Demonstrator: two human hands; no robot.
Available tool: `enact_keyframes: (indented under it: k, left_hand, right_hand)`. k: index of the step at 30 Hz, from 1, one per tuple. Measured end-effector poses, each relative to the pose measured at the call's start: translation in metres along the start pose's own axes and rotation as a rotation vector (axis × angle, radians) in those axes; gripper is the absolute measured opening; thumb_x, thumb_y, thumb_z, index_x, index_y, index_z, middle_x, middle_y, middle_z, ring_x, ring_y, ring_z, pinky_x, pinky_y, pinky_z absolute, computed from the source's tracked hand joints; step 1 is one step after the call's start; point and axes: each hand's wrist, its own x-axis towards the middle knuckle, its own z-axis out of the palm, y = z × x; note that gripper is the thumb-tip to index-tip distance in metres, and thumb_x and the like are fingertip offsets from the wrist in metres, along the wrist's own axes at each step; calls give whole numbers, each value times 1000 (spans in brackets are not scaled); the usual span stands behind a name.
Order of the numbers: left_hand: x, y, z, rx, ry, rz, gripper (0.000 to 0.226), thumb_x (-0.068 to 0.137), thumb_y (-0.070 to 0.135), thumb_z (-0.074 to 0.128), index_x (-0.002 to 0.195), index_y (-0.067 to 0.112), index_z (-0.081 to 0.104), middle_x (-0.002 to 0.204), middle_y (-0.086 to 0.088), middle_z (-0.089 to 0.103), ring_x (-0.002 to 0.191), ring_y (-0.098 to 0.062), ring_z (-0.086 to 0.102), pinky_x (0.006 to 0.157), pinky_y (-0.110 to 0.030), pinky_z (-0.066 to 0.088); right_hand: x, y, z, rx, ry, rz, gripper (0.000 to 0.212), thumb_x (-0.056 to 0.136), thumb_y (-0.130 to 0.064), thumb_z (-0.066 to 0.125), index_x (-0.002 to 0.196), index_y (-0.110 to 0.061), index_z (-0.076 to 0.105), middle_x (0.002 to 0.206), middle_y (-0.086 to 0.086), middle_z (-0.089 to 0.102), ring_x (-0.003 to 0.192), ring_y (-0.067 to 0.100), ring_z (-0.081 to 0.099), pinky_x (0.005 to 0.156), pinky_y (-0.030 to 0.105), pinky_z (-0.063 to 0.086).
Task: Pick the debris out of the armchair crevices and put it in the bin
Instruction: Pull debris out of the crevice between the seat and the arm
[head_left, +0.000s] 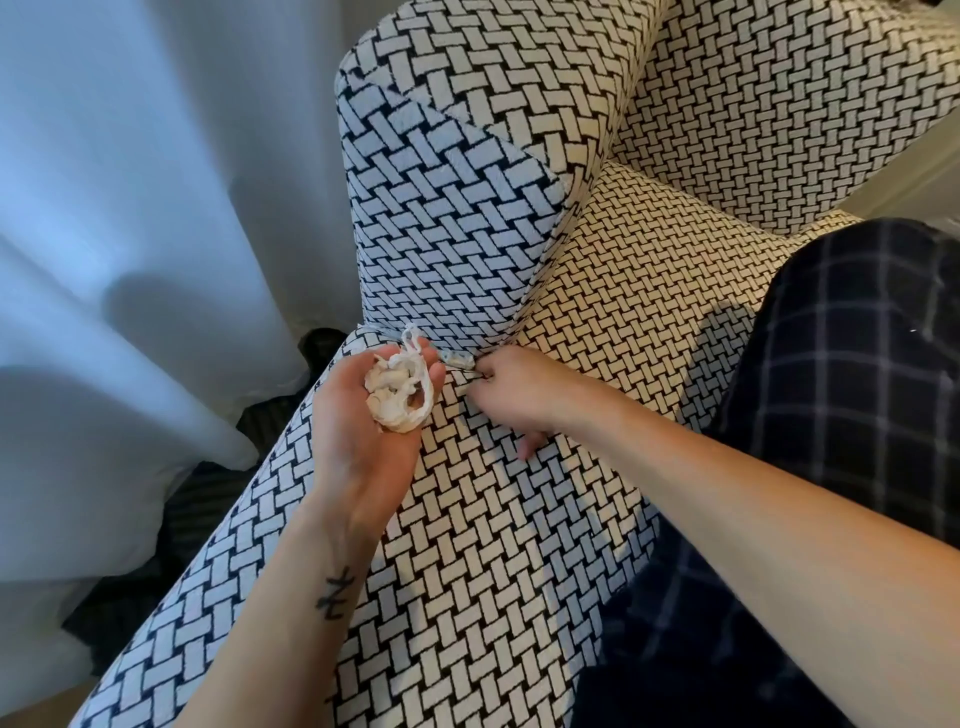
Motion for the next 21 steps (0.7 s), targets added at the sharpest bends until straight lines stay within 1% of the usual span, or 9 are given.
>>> enact_keyframes:
  k: [1,3,5,7,9,11,14,19,21]
  left_hand:
    - [0,0,0,5,3,-1,16,100,11,43,104,5,57,107,-16,69,99,-27,67,88,-35,56]
    - [0,-2,1,27,12,8,15,99,11,44,103,5,57,106,-17,70,96,-27,70,86,-35,57]
    - [-1,-3,3,47,26,24,15,99,10,44,101,5,58,104,-17,71,95,-27,71,85,-35,58]
    - [-1,-3,4,56,26,29,16,99,10,44,99,4,59,105,-18,70,95,-27,71,84,-35,59]
    - [-2,-3,5,43,16,30,16,100,10,43,100,4,58,107,-18,69,98,-28,69,86,-36,58]
    - [-1,-3,3,48,8,36,15,100,10,43,100,5,57,109,-19,67,99,-28,68,87,-36,57]
    - [0,-2,3,57,20,44,16,100,10,43,99,4,58,107,-20,68,98,-28,68,88,-37,57]
    - [1,-1,1,51,9,13,15,99,10,44,102,5,57,104,-18,69,97,-28,68,86,-36,57]
    - [2,0,0,53,2,-2,15,100,10,44,103,4,58,104,-17,69,97,-27,68,85,-36,56]
  right_hand:
    - [1,-8,2,-94,48,29,27,100,-24,51,122,-12,60,79,5,59,49,20,66,50,36,62]
    - [6,-20,2,-112,49,95,20,100,-20,51,113,-7,58,89,9,60,46,23,67,48,34,61]
    - [9,-22,0,36,-16,126,12,102,-18,48,105,-9,55,83,7,54,40,17,58,45,30,58]
    - [9,-15,-1,219,-55,87,13,104,-20,47,98,-14,56,73,1,44,43,10,45,49,29,58]
    - [7,-6,1,358,-68,41,16,106,-22,47,105,-11,58,66,-3,39,41,6,37,53,28,58]
    - [8,2,3,420,-61,8,20,107,-23,48,111,-8,59,60,-5,38,38,6,35,52,28,57]
    - [9,9,4,480,-70,-21,20,107,-23,47,115,-10,60,53,-8,36,38,7,34,50,28,56]
    - [6,15,5,580,-120,-48,24,108,-23,45,120,-8,59,50,-11,33,39,8,33,60,35,62]
    - [5,11,6,549,-114,-25,25,107,-23,43,124,-9,56,51,-9,36,37,8,36,62,36,63]
